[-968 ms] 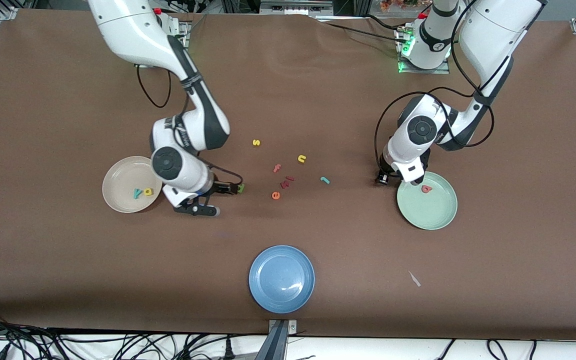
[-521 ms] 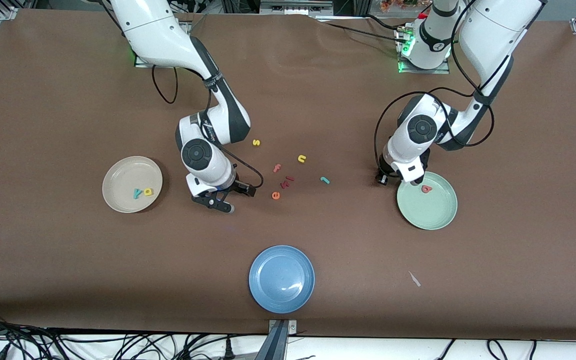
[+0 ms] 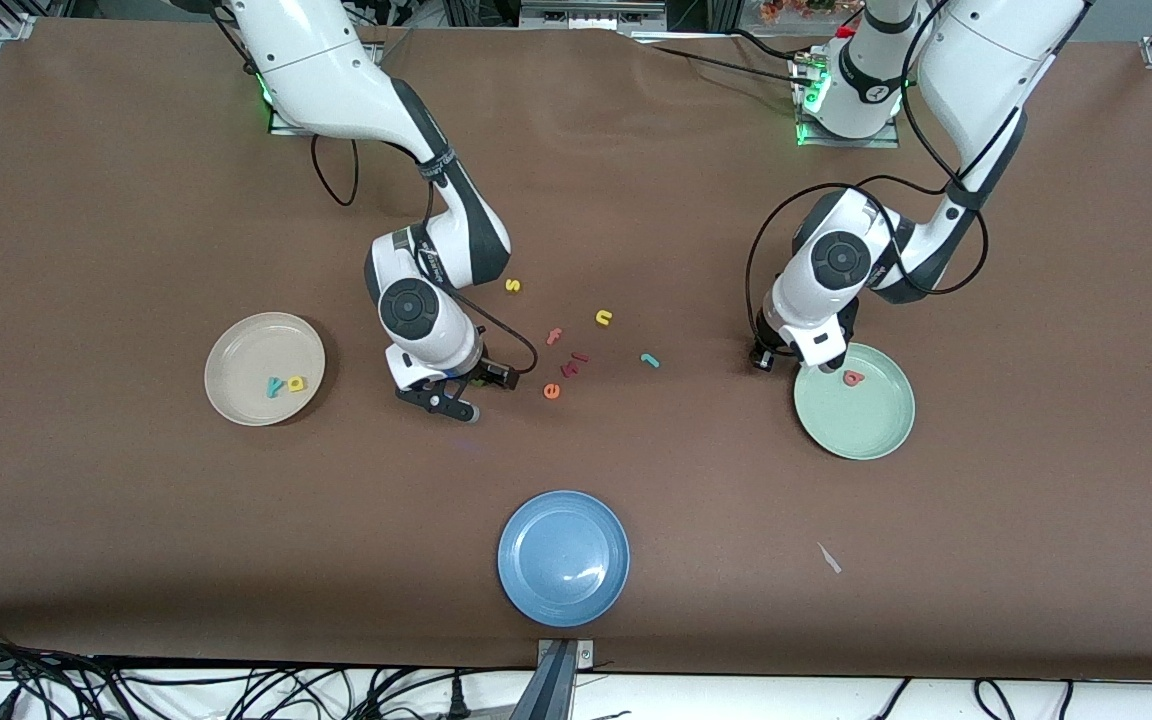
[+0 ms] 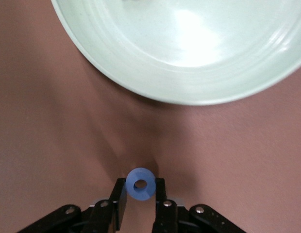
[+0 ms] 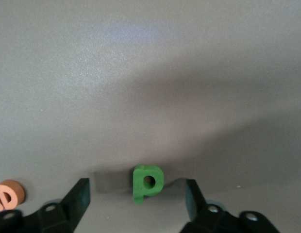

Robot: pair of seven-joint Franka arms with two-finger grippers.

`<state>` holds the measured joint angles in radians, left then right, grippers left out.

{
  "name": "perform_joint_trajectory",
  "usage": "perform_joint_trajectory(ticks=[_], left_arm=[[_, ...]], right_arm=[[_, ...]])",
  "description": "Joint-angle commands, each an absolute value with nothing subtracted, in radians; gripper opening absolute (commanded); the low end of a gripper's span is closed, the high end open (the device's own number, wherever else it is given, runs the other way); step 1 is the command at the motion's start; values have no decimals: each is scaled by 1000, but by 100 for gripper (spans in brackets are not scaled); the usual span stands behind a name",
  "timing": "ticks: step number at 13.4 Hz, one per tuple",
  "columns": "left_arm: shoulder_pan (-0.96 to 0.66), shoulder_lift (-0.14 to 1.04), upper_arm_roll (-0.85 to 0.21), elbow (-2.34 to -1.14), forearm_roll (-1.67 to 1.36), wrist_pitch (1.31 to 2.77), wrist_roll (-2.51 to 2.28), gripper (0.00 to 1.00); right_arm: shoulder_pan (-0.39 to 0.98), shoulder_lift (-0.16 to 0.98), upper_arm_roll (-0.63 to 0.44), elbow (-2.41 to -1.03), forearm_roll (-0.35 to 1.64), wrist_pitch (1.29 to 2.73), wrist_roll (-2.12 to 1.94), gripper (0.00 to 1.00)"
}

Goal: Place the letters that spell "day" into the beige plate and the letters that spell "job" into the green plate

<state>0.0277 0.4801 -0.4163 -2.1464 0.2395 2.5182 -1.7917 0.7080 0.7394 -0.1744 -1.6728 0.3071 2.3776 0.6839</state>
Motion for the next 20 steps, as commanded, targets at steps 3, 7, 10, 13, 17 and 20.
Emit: perform_joint_trajectory(ticks=[3, 7, 10, 13, 17, 20], left_arm=[[35, 462, -446, -1982, 253, 2280, -1787, 0], [105, 465, -436, -1922, 267, 2187, -1516, 0], [187, 509, -436, -1904, 268, 2198, -1372, 2], [190, 570, -434, -1875, 299, 2218, -1371, 4], [198, 575, -436, -1871, 319, 2217, -1368, 67], [187, 563, -443, -1835, 321, 2188, -1371, 100]], right_arm=[[712, 744, -176, -1686, 324, 2388, 618, 25], [706, 738, -179, -1674, 322, 2378, 595, 0], [666, 732, -187, -1614, 321, 2251, 514, 0], [640, 701, -219, -1611, 310, 2165, 347, 0], [640, 597, -345, -1692, 308, 2030, 16, 0], [640, 513, -431, -1813, 310, 2033, -171, 0]])
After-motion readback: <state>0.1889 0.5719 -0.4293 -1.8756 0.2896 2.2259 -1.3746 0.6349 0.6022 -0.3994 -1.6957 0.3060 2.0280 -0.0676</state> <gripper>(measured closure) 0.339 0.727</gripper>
